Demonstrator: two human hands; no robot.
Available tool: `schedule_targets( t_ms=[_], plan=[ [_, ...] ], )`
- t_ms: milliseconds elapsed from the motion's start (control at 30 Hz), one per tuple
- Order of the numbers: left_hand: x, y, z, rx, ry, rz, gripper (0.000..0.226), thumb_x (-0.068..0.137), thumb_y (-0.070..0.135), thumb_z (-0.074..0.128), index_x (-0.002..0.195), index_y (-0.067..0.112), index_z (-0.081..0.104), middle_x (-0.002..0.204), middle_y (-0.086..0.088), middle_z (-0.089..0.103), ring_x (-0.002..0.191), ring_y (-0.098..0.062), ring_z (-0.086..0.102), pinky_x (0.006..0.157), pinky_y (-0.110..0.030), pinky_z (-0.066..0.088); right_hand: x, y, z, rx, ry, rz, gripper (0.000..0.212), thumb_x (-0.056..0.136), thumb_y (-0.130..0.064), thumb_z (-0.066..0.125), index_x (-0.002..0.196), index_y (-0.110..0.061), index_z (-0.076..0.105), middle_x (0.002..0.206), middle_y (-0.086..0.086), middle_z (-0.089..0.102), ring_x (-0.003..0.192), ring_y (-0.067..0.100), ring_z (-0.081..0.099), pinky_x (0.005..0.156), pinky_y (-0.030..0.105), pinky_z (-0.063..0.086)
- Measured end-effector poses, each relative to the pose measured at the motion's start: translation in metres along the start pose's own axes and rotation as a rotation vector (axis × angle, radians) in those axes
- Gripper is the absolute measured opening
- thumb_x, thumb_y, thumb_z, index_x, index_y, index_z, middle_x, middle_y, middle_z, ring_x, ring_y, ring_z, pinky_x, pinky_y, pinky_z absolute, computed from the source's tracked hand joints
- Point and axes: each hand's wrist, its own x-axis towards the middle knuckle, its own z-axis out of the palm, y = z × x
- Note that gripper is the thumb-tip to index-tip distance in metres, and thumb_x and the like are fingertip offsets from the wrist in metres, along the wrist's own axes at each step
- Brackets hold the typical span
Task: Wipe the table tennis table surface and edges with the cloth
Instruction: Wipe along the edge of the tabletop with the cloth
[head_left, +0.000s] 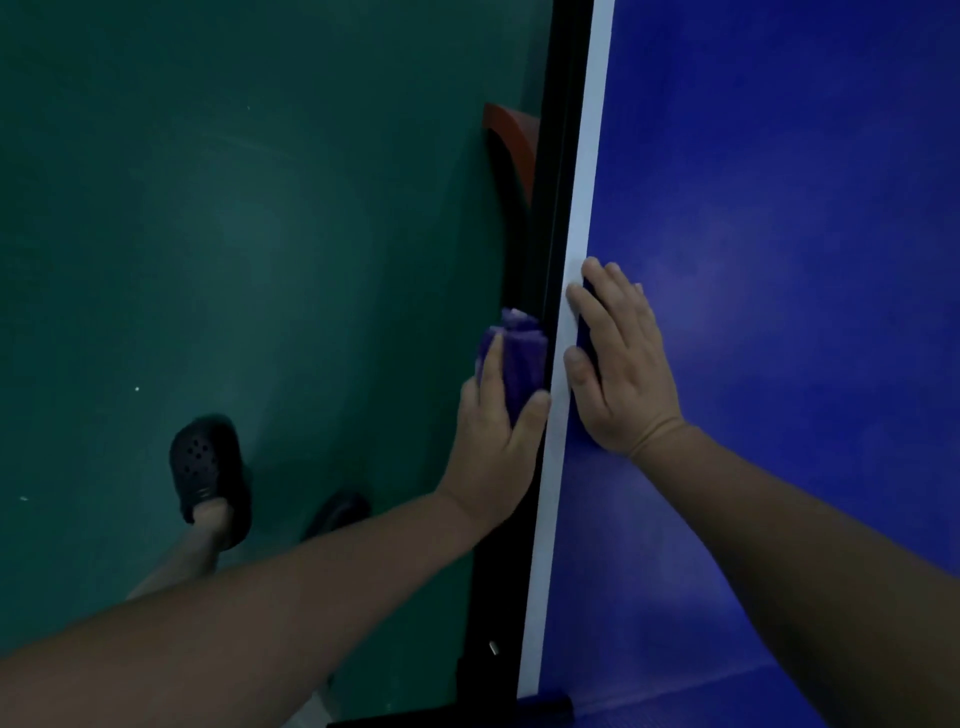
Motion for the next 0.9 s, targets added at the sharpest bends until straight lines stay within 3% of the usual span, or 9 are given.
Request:
schedule_targets(
  t_ms=[100,167,267,367,500,633,800,900],
  plan=[
    [-0.055,-0.018,0.002,-0.001,-0.084,-0.088,0.072,0.100,0.050,0.044,0.160,0.037,0.005,0.157,0.008,0.025,0.143,-0.006,0.026,0.121,-0.035,0.023,0.002,-0.002,-0.001,-0.013,0.003,0.030,0.056,0.101,-0.027,0.040,0.151,-0.001,0.036,0.162,0.016,0.025,0.153,0.032,0.016,0.125,0.051,0.009],
    [-0.097,-0.030,0.004,0.011,-0.129,-0.165,0.073,0.098,0.059,0.043,0.155,0.049,-0.002,0.160,0.013,0.020,0.145,-0.007,0.025,0.119,-0.033,0.024,0.000,-0.003,0.000,-0.063,0.015,0.066,0.058,0.101,-0.028,0.040,0.152,-0.001,0.035,0.163,0.016,0.024,0.154,0.034,0.013,0.124,0.053,0.004],
    [-0.111,-0.028,0.009,0.008,-0.114,-0.282,0.069,0.091,0.062,0.042,0.141,0.059,-0.006,0.154,0.003,0.022,0.137,-0.016,0.036,0.112,-0.029,0.033,-0.003,-0.002,0.000,-0.102,0.017,0.118,0.057,0.101,-0.028,0.037,0.152,-0.002,0.035,0.164,0.015,0.022,0.154,0.033,0.011,0.124,0.055,0.004],
    [-0.081,-0.010,0.006,-0.023,-0.091,-0.236,0.073,0.093,0.058,0.042,0.150,0.051,-0.003,0.157,0.002,0.016,0.143,-0.015,0.026,0.119,-0.032,0.025,-0.003,-0.001,0.000,-0.077,0.000,0.116,0.057,0.101,-0.027,0.037,0.153,-0.002,0.034,0.164,0.016,0.022,0.154,0.032,0.012,0.124,0.055,0.009],
    [0.008,0.021,0.001,0.017,0.025,-0.114,0.068,0.102,0.035,0.051,0.160,0.030,0.015,0.148,-0.011,0.033,0.132,-0.025,0.038,0.116,-0.042,0.031,-0.004,0.000,0.000,-0.059,0.005,0.109,0.058,0.101,-0.027,0.039,0.153,-0.003,0.034,0.164,0.016,0.022,0.154,0.032,0.014,0.124,0.054,0.013],
    [0.070,0.048,0.000,0.038,0.044,-0.066,0.066,0.103,0.034,0.051,0.159,0.030,0.017,0.145,-0.017,0.035,0.131,-0.030,0.040,0.116,-0.043,0.032,-0.007,0.003,0.002,-0.078,0.012,0.104,0.057,0.101,-0.030,0.040,0.152,-0.005,0.035,0.164,0.013,0.023,0.154,0.030,0.014,0.124,0.053,0.013],
    [-0.010,0.020,0.003,0.018,-0.026,-0.036,0.066,0.103,0.033,0.050,0.159,0.032,0.014,0.155,0.004,0.030,0.131,-0.003,0.036,0.115,-0.028,0.029,-0.007,0.005,0.003,-0.085,0.013,0.102,0.057,0.101,-0.030,0.039,0.152,-0.006,0.035,0.165,0.011,0.022,0.154,0.029,0.015,0.124,0.053,0.014],
    [-0.057,0.008,0.008,-0.010,-0.069,-0.165,0.065,0.099,0.056,0.045,0.152,0.047,0.009,0.151,-0.004,0.032,0.134,-0.018,0.039,0.113,-0.036,0.035,-0.008,0.004,0.002,-0.093,0.004,0.114,0.057,0.100,-0.030,0.038,0.153,-0.007,0.034,0.165,0.011,0.021,0.154,0.029,0.015,0.123,0.054,0.015]
  ],
)
